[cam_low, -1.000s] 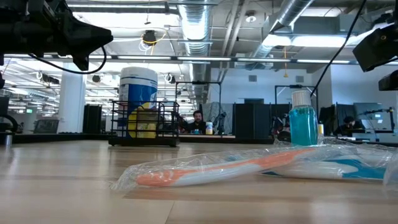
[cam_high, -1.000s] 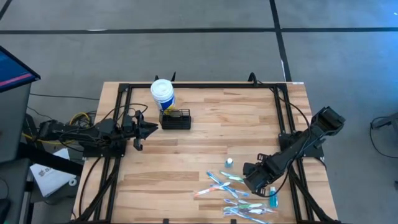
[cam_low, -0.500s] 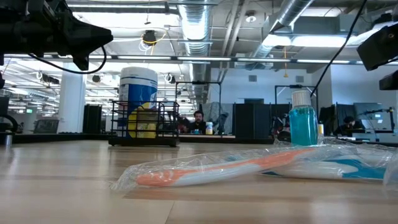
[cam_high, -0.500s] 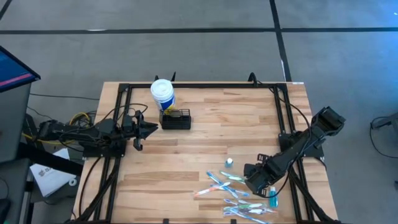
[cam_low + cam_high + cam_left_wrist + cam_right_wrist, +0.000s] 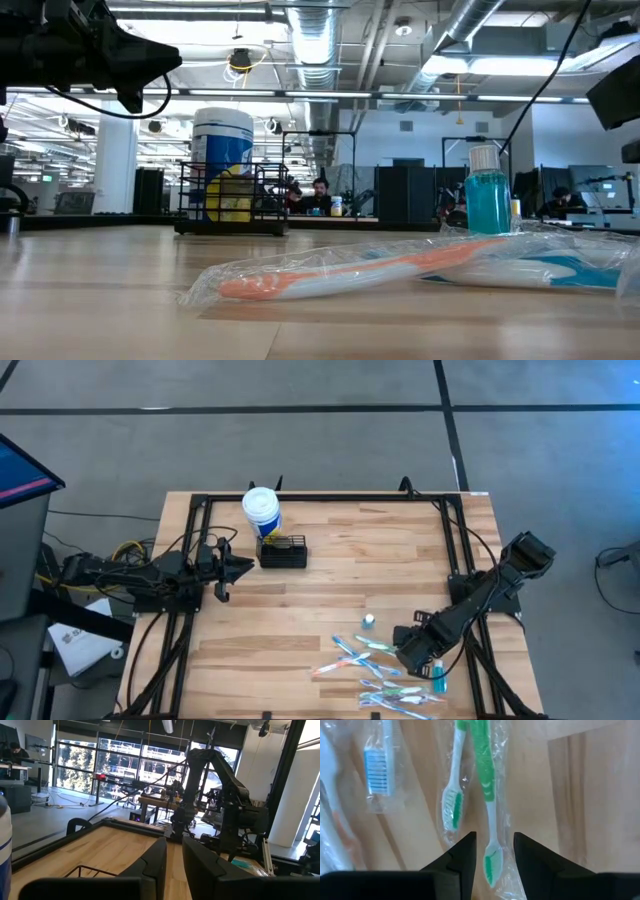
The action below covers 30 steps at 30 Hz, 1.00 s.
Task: Pick & Place toothbrushing station
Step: Put the green toothbrush into the wire organizer
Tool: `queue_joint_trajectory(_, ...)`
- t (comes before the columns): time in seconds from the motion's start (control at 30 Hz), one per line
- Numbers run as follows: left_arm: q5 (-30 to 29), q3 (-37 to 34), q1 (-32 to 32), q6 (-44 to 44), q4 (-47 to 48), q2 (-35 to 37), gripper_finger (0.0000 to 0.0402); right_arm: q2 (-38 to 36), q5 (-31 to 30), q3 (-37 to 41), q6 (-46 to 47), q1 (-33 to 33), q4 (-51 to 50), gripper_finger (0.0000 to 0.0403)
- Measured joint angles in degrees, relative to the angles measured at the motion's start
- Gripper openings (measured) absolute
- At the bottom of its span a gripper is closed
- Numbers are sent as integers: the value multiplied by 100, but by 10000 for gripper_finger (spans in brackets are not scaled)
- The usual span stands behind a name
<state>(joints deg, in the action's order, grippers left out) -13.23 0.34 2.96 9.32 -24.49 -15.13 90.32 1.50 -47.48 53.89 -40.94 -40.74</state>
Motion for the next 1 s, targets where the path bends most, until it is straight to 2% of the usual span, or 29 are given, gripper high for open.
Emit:
queue_joint_trajectory(0.17,2,2,0,0,0,2,57,16,-7,0,9,-41,68,118)
queue_joint_trajectory(0.37,2,0,0,0,2,2,57,499,137,-30,-26,-28,82,118)
queue_joint_trajectory(0.6,4,0,0,0,-2,-56,57,819,271,-346,-30,28,-412,106)
queue_joint_trajectory(0.77,2,0,0,0,-5,-111,57,785,177,-366,-32,16,-335,76)
queue_joint_trajectory(0.93,2,1,1,0,-4,-114,57,787,170,-365,-33,14,-311,16)
queue_joint_trajectory(1.0,2,0,0,0,-4,-114,57,782,166,-365,-33,14,-322,9)
